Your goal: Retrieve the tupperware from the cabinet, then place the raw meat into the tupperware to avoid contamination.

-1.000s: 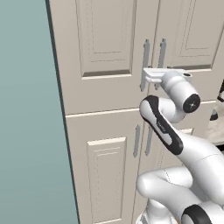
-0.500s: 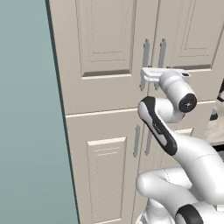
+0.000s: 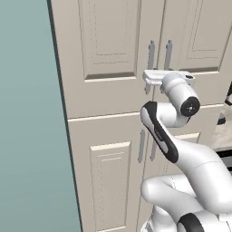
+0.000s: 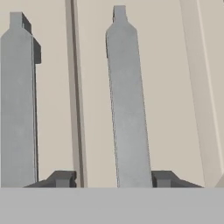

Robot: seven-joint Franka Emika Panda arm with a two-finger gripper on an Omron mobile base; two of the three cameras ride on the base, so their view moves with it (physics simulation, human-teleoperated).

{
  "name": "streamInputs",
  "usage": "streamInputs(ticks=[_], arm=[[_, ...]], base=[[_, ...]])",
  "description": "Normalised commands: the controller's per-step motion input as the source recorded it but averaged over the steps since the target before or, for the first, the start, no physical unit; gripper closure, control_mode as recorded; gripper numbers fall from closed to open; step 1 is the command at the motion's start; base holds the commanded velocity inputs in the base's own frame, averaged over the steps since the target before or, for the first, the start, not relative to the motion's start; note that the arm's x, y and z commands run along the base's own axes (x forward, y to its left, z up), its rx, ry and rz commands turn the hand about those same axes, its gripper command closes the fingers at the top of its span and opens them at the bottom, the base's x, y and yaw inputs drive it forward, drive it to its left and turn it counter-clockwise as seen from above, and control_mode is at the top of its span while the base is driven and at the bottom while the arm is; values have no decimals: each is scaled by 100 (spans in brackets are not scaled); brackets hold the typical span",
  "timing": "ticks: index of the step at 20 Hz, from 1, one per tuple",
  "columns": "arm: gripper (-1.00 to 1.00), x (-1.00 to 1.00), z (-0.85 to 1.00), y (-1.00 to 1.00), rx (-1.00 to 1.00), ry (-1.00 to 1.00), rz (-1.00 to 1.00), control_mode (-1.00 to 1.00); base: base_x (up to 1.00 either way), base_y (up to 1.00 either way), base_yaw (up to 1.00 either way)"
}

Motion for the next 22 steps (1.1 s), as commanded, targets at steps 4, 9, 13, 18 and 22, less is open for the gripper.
streamInputs(ticks=[4, 9, 13, 18, 22], arm=[[100, 1, 0, 0, 0, 0, 0, -100], [100, 0, 0, 0, 0, 0, 0, -100], [100, 0, 0, 0, 0, 0, 0, -100], [100, 0, 0, -7, 0, 1, 0, -100], [100, 0, 0, -20, 0, 0, 2, -100]], base=[[0, 0, 0], [0, 0, 0], [0, 0, 0], [0, 0, 0], [0, 0, 0]])
